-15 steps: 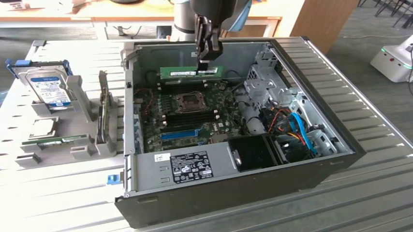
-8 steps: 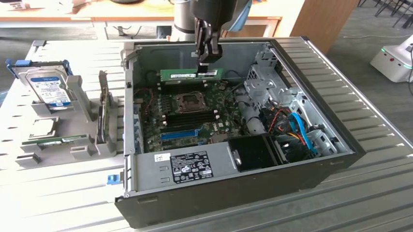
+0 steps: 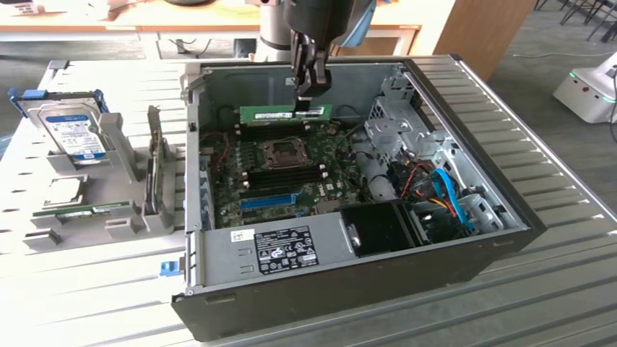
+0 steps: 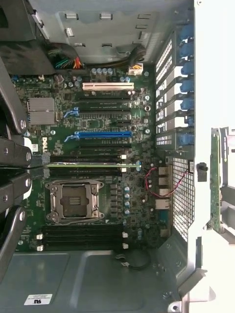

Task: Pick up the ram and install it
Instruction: 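Pick up the ram and move it above insertion slot, then insert the ram into the slot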

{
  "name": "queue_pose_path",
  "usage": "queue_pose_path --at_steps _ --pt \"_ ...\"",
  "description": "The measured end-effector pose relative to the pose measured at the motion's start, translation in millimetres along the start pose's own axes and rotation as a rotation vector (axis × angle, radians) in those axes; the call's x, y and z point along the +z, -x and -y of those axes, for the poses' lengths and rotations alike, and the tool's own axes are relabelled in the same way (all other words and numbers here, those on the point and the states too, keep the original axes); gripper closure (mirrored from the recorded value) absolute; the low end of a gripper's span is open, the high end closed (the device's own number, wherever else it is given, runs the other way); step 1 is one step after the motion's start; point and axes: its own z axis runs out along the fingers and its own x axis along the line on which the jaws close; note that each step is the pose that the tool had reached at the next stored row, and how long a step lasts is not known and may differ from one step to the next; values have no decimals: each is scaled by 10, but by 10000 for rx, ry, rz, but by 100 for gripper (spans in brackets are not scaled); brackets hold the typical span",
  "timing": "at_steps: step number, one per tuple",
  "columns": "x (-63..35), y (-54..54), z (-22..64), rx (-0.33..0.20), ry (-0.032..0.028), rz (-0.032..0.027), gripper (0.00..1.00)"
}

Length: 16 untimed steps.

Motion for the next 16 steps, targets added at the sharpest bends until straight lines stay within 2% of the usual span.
queue_pose_path --at_steps 10,16 --pt "2 0 0 0 0 1 88" --pt "48 -2 2 -1 0 2 88"
